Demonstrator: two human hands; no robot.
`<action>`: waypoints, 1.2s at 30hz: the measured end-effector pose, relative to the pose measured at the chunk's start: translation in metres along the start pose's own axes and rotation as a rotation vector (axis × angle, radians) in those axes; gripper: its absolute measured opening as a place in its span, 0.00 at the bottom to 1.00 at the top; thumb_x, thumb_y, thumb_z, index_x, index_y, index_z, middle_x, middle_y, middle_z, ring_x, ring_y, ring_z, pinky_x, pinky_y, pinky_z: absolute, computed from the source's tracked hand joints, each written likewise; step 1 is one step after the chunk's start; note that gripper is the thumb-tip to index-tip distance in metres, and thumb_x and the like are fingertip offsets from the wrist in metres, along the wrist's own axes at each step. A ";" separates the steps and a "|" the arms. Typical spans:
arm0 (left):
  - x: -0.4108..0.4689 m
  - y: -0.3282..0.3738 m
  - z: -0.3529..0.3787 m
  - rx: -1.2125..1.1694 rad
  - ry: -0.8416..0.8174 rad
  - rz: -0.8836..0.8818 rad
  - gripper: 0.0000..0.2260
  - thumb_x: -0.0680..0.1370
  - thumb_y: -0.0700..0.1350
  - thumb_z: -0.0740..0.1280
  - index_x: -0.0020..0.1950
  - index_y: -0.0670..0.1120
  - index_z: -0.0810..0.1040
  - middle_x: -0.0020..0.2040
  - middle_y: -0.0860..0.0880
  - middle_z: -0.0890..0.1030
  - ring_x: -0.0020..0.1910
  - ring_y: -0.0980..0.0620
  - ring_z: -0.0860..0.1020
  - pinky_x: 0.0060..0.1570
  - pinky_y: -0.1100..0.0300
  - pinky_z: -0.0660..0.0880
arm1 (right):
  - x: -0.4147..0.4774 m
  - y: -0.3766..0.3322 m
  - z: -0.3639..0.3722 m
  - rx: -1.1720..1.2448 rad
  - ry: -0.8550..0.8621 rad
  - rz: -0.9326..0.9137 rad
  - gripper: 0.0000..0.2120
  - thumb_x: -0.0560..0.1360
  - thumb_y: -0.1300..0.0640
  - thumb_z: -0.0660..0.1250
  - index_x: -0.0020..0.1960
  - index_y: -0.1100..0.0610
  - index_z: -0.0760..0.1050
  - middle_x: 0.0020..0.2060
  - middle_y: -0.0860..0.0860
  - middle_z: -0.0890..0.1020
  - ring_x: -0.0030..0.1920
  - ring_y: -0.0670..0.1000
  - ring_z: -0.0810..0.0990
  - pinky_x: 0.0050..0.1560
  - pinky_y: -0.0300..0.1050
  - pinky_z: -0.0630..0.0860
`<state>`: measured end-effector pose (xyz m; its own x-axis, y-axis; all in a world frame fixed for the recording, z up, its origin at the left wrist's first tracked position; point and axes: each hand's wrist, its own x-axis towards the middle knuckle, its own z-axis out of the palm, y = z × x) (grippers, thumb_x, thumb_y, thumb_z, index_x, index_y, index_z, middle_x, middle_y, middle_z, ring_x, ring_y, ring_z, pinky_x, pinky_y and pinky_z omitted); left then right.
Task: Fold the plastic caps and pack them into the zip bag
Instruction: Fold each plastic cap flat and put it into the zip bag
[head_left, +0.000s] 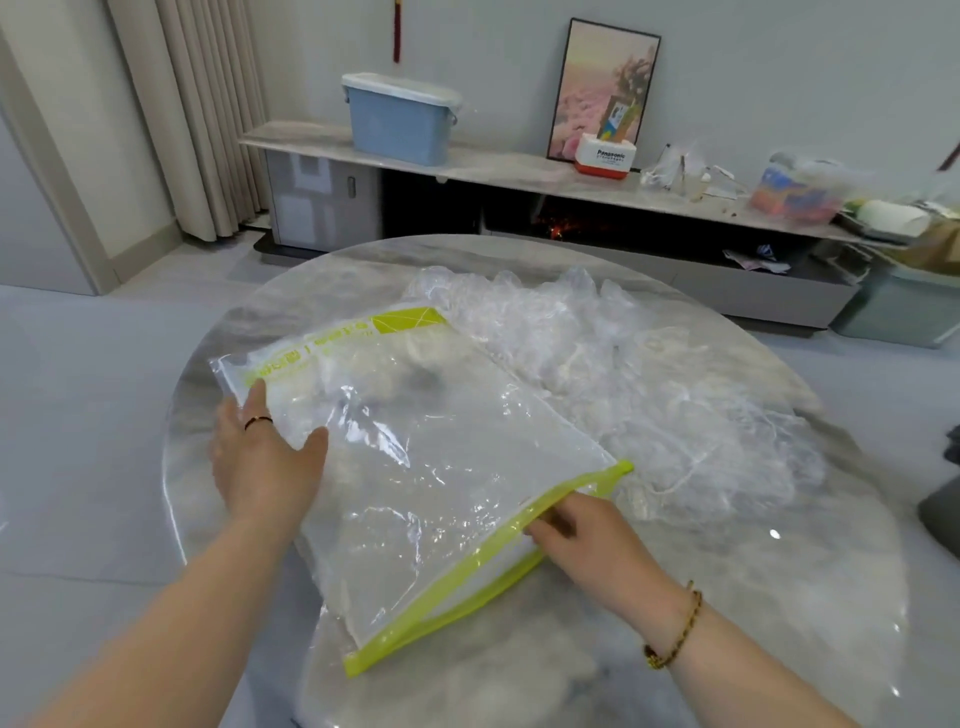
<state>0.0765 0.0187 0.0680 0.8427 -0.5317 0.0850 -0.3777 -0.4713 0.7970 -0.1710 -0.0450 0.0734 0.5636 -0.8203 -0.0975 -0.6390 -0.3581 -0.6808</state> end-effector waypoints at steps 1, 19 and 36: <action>-0.007 0.004 -0.001 0.055 -0.020 0.096 0.32 0.75 0.47 0.67 0.75 0.45 0.57 0.76 0.44 0.54 0.74 0.45 0.54 0.71 0.52 0.53 | -0.001 0.003 -0.008 -0.031 0.039 0.007 0.08 0.75 0.61 0.64 0.40 0.51 0.75 0.33 0.39 0.75 0.35 0.37 0.76 0.39 0.25 0.69; -0.083 -0.011 0.031 0.727 -0.453 1.073 0.26 0.65 0.56 0.64 0.61 0.49 0.70 0.55 0.46 0.82 0.59 0.50 0.68 0.70 0.55 0.43 | 0.000 0.067 -0.038 -0.644 0.291 0.189 0.16 0.79 0.54 0.55 0.65 0.49 0.70 0.62 0.44 0.74 0.63 0.50 0.66 0.57 0.40 0.58; -0.062 0.005 0.019 0.574 -0.280 1.013 0.31 0.68 0.56 0.59 0.69 0.47 0.65 0.63 0.42 0.76 0.68 0.47 0.65 0.68 0.59 0.44 | -0.047 0.056 -0.031 -0.093 0.145 -0.059 0.15 0.75 0.64 0.62 0.38 0.45 0.70 0.48 0.47 0.81 0.52 0.47 0.77 0.54 0.33 0.70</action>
<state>0.0148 0.0360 0.0549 -0.0226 -0.9436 0.3304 -0.9977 0.0426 0.0534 -0.2494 -0.0408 0.0622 0.5242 -0.8500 0.0514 -0.6566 -0.4419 -0.6112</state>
